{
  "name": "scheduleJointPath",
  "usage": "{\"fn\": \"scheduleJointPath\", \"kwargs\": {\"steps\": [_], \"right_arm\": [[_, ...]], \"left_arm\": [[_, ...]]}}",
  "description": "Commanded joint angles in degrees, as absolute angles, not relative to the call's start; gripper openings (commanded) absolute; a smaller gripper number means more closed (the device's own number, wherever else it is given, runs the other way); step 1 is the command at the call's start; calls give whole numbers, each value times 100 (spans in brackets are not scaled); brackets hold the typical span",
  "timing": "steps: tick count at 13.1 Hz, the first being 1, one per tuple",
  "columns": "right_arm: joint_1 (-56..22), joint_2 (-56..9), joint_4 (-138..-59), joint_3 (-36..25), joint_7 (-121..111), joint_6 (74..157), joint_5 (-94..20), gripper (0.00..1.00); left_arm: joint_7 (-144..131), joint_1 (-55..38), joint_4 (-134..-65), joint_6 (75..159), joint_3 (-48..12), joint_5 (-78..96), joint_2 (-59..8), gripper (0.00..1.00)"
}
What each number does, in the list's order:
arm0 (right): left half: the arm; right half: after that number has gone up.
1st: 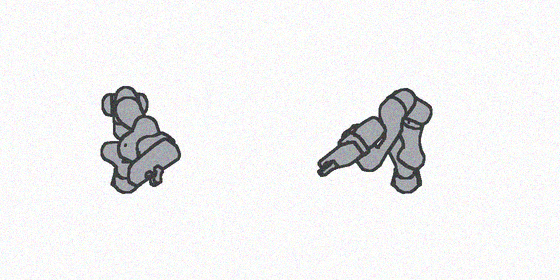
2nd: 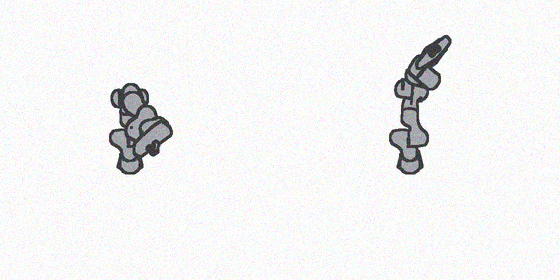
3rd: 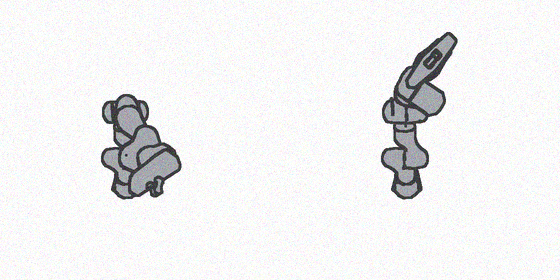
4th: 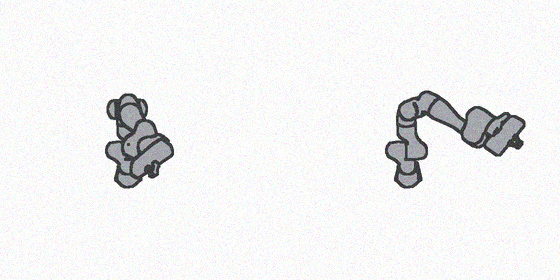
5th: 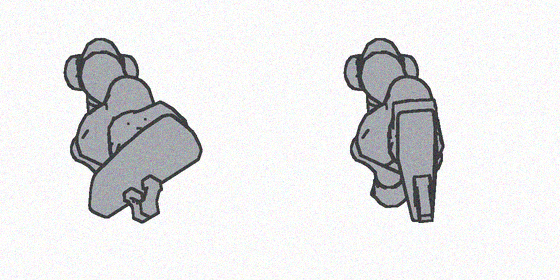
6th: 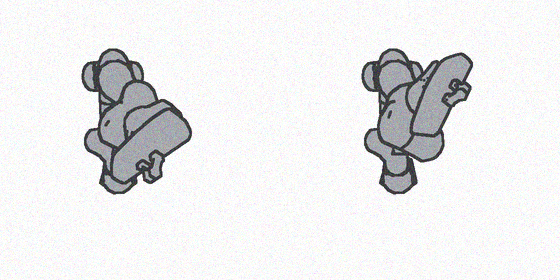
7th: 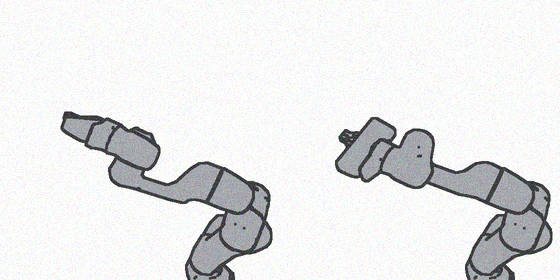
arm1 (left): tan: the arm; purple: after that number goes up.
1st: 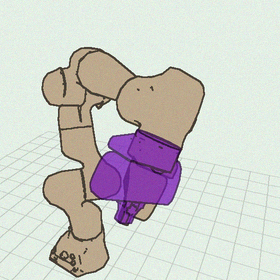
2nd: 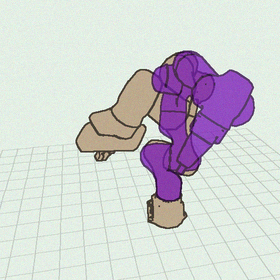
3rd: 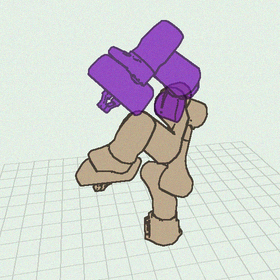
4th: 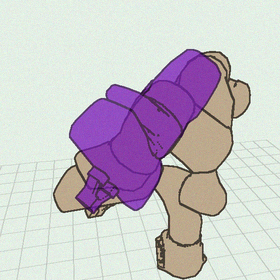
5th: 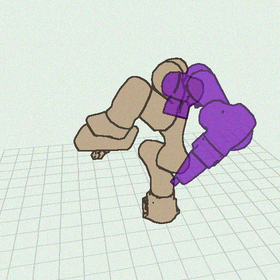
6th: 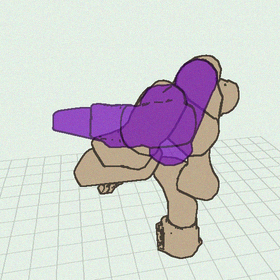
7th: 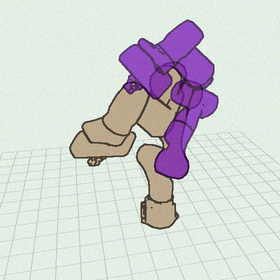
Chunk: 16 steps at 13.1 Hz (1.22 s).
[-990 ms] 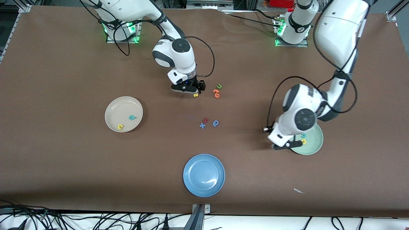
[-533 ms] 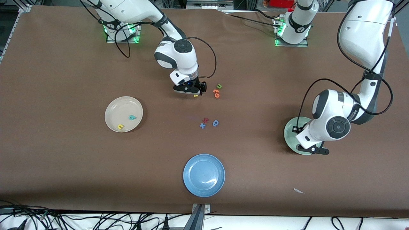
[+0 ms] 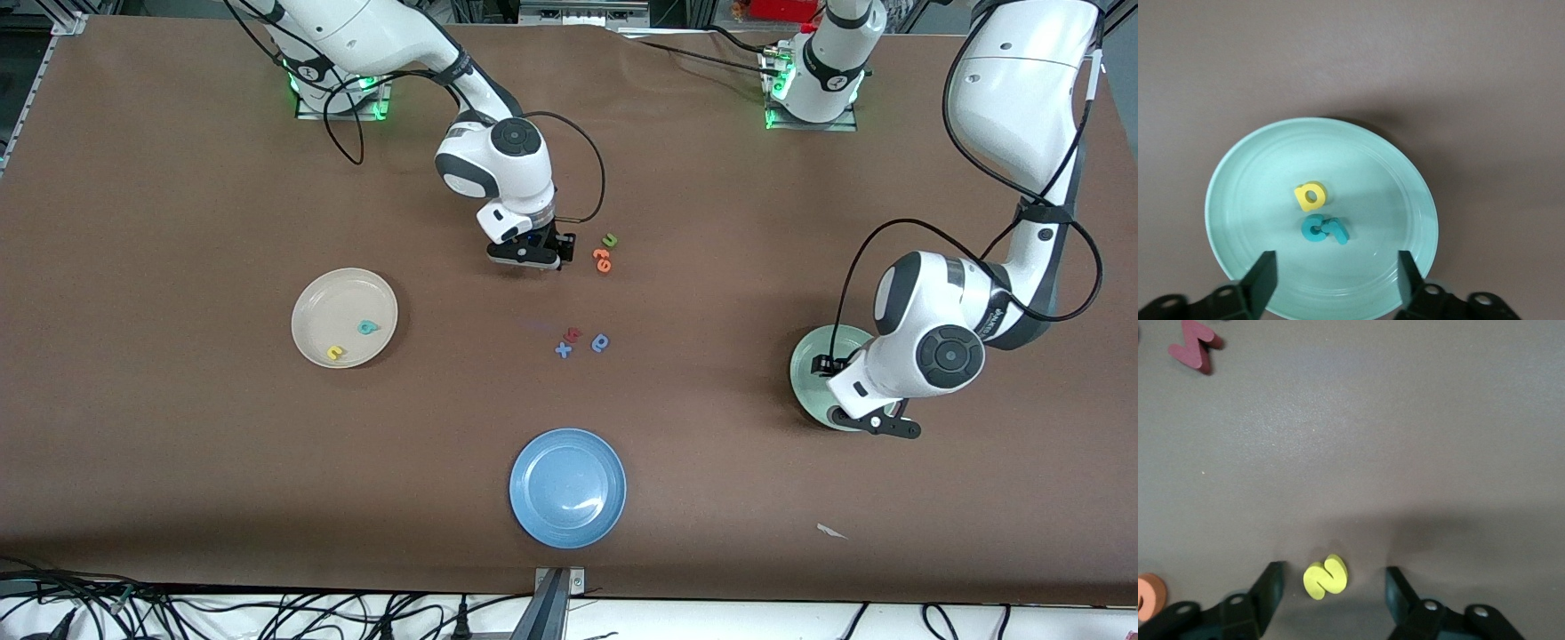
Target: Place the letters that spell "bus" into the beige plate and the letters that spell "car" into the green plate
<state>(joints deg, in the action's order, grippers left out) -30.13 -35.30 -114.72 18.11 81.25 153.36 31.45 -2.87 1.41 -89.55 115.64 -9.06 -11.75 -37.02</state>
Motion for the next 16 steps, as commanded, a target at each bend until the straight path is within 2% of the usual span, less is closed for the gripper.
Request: {"fn": "scheduleJointPath", "kwargs": {"steps": [1,4,6,9,12,16], "right_arm": [[-3103,-3630,-11338,1758,8306,15328,3305,37],[-3103,-3630,-11338,1758,8306,15328,3313,19],[-3103,-3612,-11338,1758,8297,15328,3322,3],[-2963,-3376,-11390,1740,8078,15267,3375,1],[-2375,-2814,-11636,1758,7263,14785,3349,1],[-1103,-2129,-12312,2090,5604,14660,3340,1]], "left_arm": [[-387,219,-8877,11164,-923,-1134,-3481,100],[-369,281,-8308,10094,-967,-1116,-3384,100],[-247,403,-7807,9355,-949,-924,-3384,100],[201,458,-7305,8650,-932,-809,-3366,100],[228,510,-6953,8219,-976,-800,-3314,100],[237,501,-7170,8226,-932,-458,-2508,100]]}}
